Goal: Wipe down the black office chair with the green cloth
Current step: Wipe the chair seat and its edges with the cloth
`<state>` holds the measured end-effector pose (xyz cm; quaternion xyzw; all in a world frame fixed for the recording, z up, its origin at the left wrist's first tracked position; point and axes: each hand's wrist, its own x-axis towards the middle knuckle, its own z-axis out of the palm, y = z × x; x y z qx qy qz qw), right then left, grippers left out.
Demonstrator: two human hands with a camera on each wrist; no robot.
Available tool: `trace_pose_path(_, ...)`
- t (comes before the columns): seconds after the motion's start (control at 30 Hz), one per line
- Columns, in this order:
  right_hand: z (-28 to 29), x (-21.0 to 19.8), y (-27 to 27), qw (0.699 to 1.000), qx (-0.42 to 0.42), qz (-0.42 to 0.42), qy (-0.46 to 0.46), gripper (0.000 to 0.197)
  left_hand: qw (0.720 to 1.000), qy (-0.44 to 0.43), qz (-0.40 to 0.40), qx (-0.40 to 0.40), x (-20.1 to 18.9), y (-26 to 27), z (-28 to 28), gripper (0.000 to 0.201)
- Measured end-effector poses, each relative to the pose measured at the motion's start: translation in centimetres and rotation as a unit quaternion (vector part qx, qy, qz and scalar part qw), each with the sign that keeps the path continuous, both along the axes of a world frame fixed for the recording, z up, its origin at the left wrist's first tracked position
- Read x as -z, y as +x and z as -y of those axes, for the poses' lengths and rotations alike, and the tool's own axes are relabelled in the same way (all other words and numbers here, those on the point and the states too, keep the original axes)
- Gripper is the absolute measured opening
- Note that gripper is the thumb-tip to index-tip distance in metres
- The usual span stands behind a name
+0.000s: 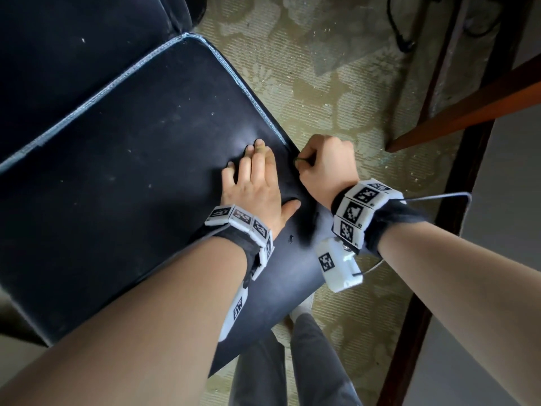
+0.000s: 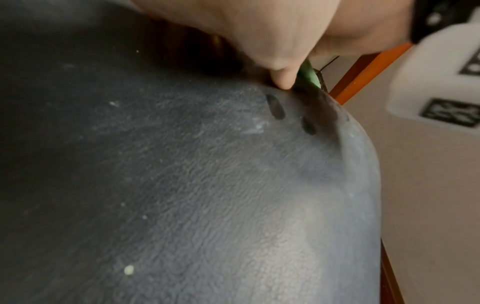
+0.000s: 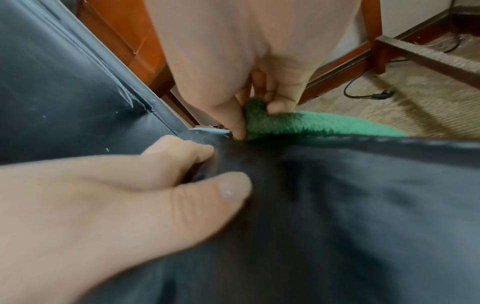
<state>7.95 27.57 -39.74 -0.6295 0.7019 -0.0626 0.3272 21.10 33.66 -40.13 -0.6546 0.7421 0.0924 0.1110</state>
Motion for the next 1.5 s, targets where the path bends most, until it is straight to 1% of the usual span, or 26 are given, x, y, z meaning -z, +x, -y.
trace_pose_path(0.07, 1.6, 0.2, 1.5, 1.0, 0.002, -0.005, -0.004, 0.01, 1.0, 0.002, -0.011, 0.0, -0.1, 0.0, 0.1, 0.102)
trace_pose_path(0.13, 3.1, 0.5, 2.8, 1.0, 0.013, -0.007, -0.003, 0.005, 1.0, 0.005, -0.026, -0.008, -0.2, 0.0, 0.2, 0.091)
trace_pose_path(0.17, 3.7, 0.7, 3.1, 1.0, 0.019, -0.005, 0.0, 0.007, 0.999, 0.005, -0.034, -0.012, -0.2, 0.1, 0.2, 0.09)
trace_pose_path(0.23, 4.3, 0.9, 3.4, 1.0, 0.02, -0.001, 0.008, 0.01, 0.999, -0.001, -0.043, -0.015, -0.1, 0.2, 0.3, 0.09)
trace_pose_path(0.3, 4.3, 1.0, 3.1, 1.0, 0.008, 0.002, 0.014, 0.004, 0.999, 0.008, -0.035, -0.01, 0.2, 0.3, 0.2, 0.093)
trace_pose_path(0.33, 4.1, 1.0, 2.9, 1.0, 0.003, 0.003, 0.014, 0.007, 0.999, 0.017, -0.033, -0.007, 0.2, 0.2, 0.2, 0.096)
trace_pose_path(0.4, 3.2, 0.6, 2.0, 1.0, -0.006, 0.001, 0.013, 0.014, 0.999, 0.026, -0.03, -0.003, 0.1, 0.1, 0.2, 0.102)
trace_pose_path(0.5, 1.3, -0.4, 0.5, 1.0, -0.009, 0.004, 0.012, 0.012, 0.999, 0.017, -0.028, -0.006, 0.2, 0.1, 0.0, 0.106)
trace_pose_path(0.63, 0.1, -0.5, -0.4, 1.0, 0.007, 0.001, 0.027, 0.009, 1.0, 0.007, -0.028, -0.002, 0.4, 0.1, -0.4, 0.106)
trace_pose_path(0.77, 1.1, -0.2, 0.6, 0.999, 0.017, 0.0, 0.032, 0.01, 0.999, 0.013, -0.042, 0.004, 0.3, 0.1, -0.6, 0.106)
trace_pose_path(0.83, 2.3, 0.2, 1.6, 0.999, 0.023, 0.001, 0.031, 0.009, 0.999, 0.018, -0.045, 0.004, 0.3, 0.1, -0.6, 0.103)
trace_pose_path(0.97, 5.1, 0.7, 3.6, 0.999, 0.02, -0.013, 0.03, 0.004, 0.999, 0.006, -0.039, 0.009, 0.3, 0.3, -0.4, 0.087)
trace_pose_path(1.03, 5.8, 0.8, 3.8, 0.999, 0.019, -0.01, 0.027, 0.008, 0.999, -0.001, -0.04, 0.008, 0.4, 0.3, -0.3, 0.086)
trace_pose_path(1.1, 5.8, 0.8, 3.6, 0.999, 0.02, 0.001, 0.026, 0.007, 0.999, -0.008, -0.044, 0.005, 0.6, 0.3, -0.3, 0.086)
trace_pose_path(1.2, 5.2, 1.0, 3.1, 0.999, 0.017, 0.009, 0.03, 0.005, 0.999, 0.011, -0.038, -0.001, 0.5, 0.2, -0.2, 0.093)
trace_pose_path(1.33, 3.6, 0.5, 1.3, 0.999, 0.008, 0.008, 0.051, 0.018, 0.999, 0.03, -0.042, -0.004, 0.4, 0.0, -0.2, 0.103)
trace_pose_path(1.5, 2.3, -0.8, 0.0, 0.998, -0.002, 0.0, 0.063, 0.012, 0.999, 0.016, -0.041, -0.004, 0.7, 0.0, -0.5, 0.107)
